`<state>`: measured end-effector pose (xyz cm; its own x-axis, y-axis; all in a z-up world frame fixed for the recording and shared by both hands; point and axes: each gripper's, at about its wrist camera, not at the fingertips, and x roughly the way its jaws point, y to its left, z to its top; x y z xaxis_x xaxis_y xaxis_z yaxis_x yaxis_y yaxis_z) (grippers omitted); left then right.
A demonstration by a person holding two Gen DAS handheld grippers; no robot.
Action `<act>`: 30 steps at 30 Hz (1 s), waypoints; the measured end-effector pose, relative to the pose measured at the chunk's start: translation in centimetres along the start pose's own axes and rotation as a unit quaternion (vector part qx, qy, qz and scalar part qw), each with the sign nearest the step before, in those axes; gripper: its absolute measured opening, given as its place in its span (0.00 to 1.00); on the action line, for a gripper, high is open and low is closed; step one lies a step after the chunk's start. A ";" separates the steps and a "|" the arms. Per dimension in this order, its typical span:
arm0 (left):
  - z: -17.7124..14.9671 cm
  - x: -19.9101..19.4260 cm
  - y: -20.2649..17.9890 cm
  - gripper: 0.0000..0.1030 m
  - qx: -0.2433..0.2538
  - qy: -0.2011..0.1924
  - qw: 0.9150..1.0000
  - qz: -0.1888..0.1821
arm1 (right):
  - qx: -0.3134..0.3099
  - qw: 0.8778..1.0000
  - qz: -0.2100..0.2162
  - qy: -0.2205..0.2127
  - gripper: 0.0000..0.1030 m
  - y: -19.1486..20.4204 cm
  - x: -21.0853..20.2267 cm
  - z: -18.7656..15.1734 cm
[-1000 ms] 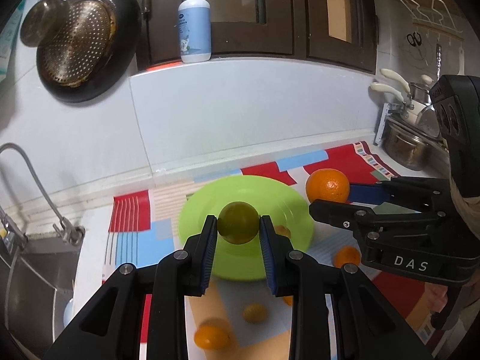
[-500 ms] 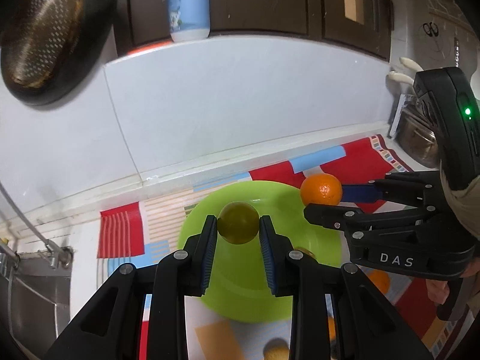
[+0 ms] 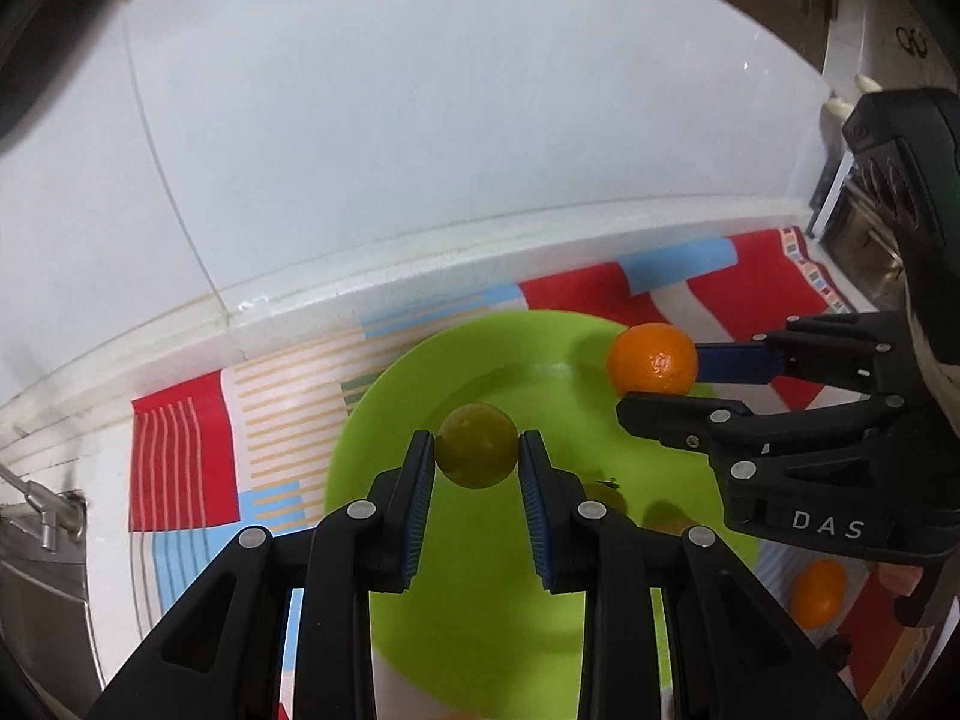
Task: Organize fruits
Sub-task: 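Carry the lime and orange onto the green plate and open both tools, then withdraw both tools from the plate toward the remaining fruits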
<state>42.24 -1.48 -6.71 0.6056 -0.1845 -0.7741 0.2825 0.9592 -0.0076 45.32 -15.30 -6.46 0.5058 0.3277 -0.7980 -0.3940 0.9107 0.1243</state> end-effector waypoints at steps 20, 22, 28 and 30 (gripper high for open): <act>0.0 0.5 0.3 0.44 -0.003 0.000 1.000 0.015 | 0.000 1.000 -0.010 0.006 0.41 -0.4 1.3 0.3; -0.1 -0.6 0.3 0.46 -0.005 -0.008 1.000 0.016 | 0.000 1.000 -0.016 -0.002 0.41 -0.3 0.4 0.0; -0.7 -4.5 -0.6 0.49 -0.003 -0.039 0.999 0.024 | 0.003 0.999 -0.019 -0.036 0.41 0.7 -3.1 -0.8; -1.0 -6.0 -1.0 0.49 -0.002 -0.049 0.998 0.029 | 0.002 0.999 -0.022 -0.049 0.41 1.1 -4.4 -1.1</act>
<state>37.59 -1.09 -2.74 0.6913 -0.1488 -0.7071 0.2417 0.9698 0.0321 41.86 -16.03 -3.44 0.5950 0.3104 -0.7414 -0.3669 0.9256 0.0931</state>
